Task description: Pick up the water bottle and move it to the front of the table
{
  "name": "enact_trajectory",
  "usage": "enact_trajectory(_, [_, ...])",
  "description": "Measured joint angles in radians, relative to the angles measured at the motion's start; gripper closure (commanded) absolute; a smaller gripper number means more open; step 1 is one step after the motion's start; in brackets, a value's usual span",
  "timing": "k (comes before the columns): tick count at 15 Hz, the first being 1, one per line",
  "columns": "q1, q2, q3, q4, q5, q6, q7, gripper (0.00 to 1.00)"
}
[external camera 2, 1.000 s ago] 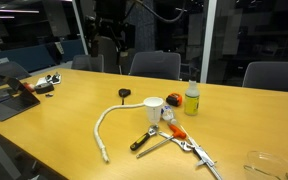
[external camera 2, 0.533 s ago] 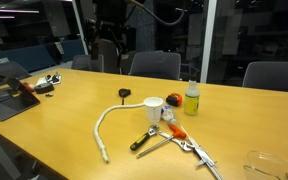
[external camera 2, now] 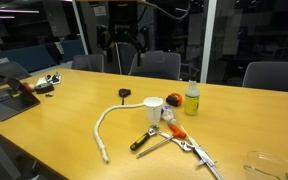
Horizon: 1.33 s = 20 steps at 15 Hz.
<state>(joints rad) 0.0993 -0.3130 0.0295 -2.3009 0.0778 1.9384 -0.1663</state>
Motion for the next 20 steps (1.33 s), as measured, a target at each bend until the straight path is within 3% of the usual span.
enact_trajectory(5, [-0.011,0.095,-0.029,-0.002,-0.001,0.162,-0.120,0.00])
enact_trajectory(8, [-0.015,0.168,-0.062,0.002,0.015,0.213,-0.263,0.00])
enact_trajectory(14, [-0.061,0.307,-0.097,0.044,0.058,0.231,-0.573,0.00])
enact_trajectory(20, [-0.115,0.461,-0.091,0.144,0.058,0.231,-0.734,0.00])
